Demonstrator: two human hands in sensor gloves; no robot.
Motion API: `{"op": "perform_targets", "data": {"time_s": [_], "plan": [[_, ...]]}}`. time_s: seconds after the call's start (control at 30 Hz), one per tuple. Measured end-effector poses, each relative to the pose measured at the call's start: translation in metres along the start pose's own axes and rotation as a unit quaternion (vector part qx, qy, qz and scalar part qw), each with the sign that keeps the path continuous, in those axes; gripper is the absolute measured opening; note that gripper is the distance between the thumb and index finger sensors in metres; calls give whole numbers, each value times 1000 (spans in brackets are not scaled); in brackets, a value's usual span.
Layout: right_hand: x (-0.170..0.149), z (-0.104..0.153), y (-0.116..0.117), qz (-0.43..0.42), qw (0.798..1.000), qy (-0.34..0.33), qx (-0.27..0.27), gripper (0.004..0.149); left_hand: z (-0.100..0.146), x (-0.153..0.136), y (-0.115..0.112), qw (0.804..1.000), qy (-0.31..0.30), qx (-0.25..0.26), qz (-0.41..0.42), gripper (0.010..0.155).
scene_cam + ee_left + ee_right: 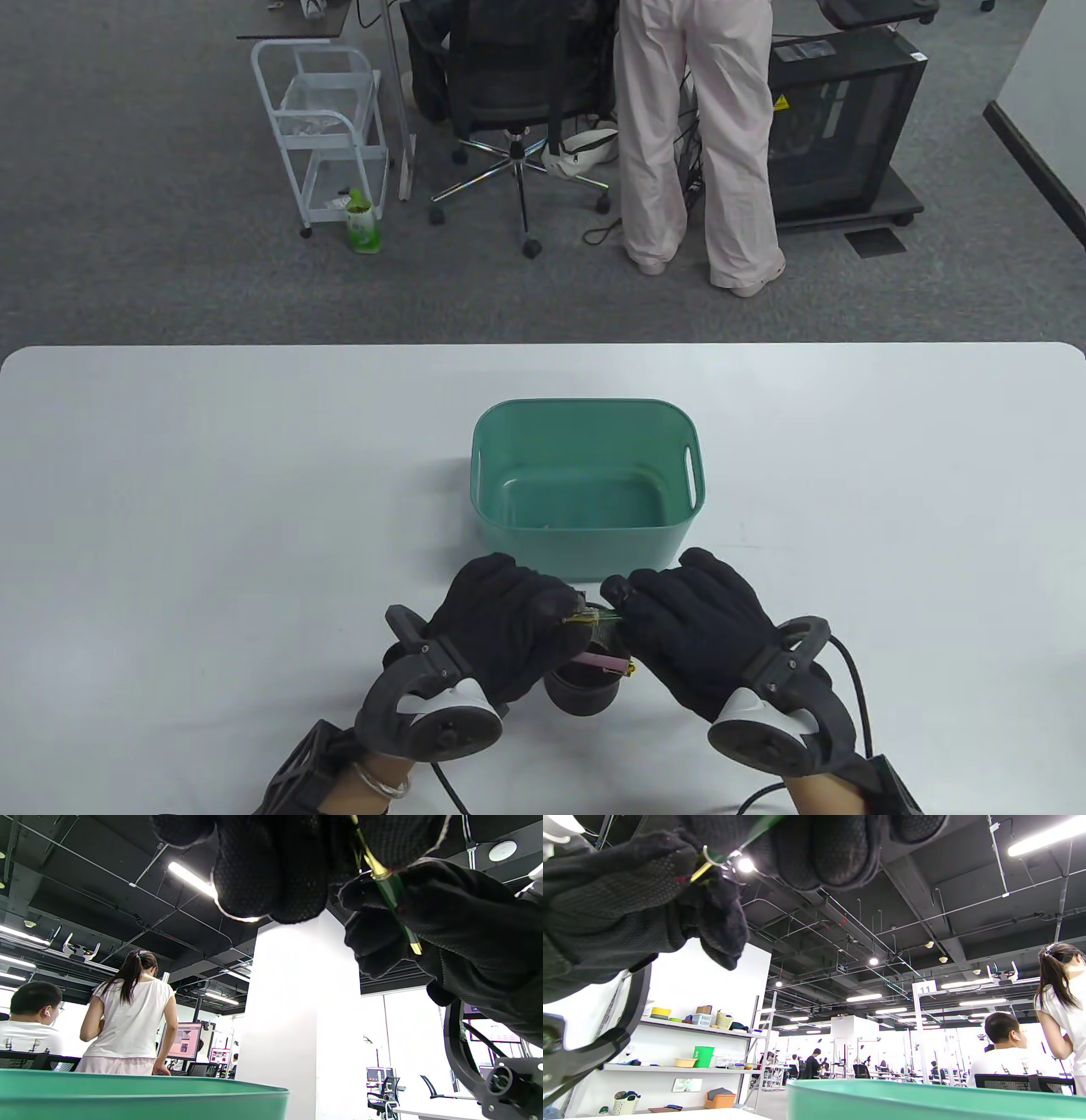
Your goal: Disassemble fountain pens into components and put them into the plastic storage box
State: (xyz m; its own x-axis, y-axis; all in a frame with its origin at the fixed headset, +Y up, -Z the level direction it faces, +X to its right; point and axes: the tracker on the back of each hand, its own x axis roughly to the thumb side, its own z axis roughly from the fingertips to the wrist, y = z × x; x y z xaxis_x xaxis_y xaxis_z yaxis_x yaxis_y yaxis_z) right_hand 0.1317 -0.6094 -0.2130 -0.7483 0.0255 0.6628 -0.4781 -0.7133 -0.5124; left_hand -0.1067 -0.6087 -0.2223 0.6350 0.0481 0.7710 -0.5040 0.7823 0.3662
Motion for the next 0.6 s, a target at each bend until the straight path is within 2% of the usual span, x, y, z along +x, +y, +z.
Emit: {"op": "perform_targets", "data": {"time_s": [0.6], "plan": [[0, 0, 1, 0, 1000, -1, 1, 43, 0, -1, 0, 1000, 1, 3, 5, 47]]}}
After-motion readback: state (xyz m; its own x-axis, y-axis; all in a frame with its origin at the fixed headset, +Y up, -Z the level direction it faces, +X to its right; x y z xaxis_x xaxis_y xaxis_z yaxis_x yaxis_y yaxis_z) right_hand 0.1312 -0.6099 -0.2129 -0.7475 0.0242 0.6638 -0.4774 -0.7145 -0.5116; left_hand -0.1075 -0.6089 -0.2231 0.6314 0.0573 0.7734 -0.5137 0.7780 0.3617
